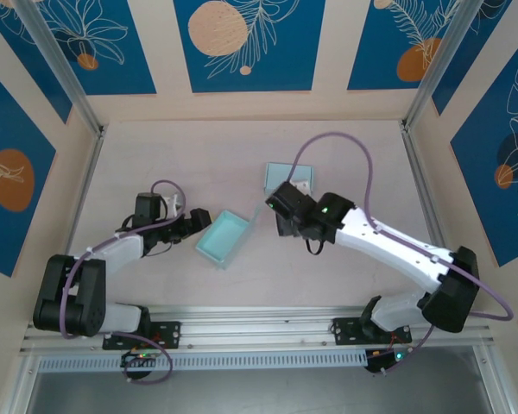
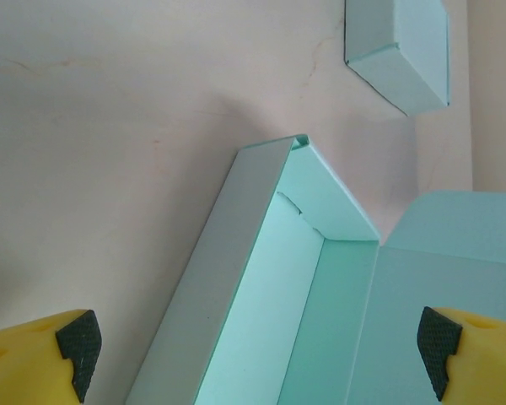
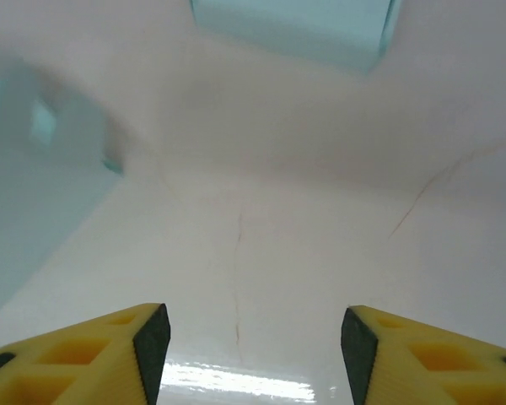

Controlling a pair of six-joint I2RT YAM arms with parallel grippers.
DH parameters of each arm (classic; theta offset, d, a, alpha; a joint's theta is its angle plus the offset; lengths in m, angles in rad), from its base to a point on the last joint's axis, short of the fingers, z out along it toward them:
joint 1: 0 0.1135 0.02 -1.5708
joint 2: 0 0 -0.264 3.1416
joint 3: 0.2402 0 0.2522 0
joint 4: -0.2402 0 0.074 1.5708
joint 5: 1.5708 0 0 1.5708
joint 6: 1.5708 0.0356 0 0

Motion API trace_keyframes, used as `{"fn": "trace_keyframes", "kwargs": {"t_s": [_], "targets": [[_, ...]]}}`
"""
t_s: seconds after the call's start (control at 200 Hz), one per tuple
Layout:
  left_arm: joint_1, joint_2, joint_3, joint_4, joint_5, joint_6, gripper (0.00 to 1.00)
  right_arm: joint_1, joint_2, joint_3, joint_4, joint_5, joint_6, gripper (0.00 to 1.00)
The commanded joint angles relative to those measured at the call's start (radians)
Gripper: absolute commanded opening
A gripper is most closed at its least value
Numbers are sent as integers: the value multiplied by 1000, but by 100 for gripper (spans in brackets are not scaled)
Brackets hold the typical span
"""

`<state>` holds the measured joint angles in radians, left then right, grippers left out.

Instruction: Fold the paper box

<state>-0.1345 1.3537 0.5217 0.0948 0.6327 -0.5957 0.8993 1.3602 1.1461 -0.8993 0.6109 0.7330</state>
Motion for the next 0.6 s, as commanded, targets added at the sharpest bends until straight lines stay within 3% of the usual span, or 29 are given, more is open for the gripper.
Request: {"fn": "trace_keyframes", "kwargs": {"t_s": [0.0, 0.145, 0.27, 0.595], "targets": [[10, 1, -42, 34, 19, -34, 97, -11, 9, -149, 255, -222, 169, 50], [9, -3, -84, 46, -8, -60, 97, -10, 51, -297, 516, -349, 266, 37], [7, -5, -109, 79, -5, -98, 95, -10, 133, -356, 709, -441, 314, 36], [-61, -87, -151, 108, -27, -176, 94, -88, 395, -188, 799, -545, 247, 35]]}}
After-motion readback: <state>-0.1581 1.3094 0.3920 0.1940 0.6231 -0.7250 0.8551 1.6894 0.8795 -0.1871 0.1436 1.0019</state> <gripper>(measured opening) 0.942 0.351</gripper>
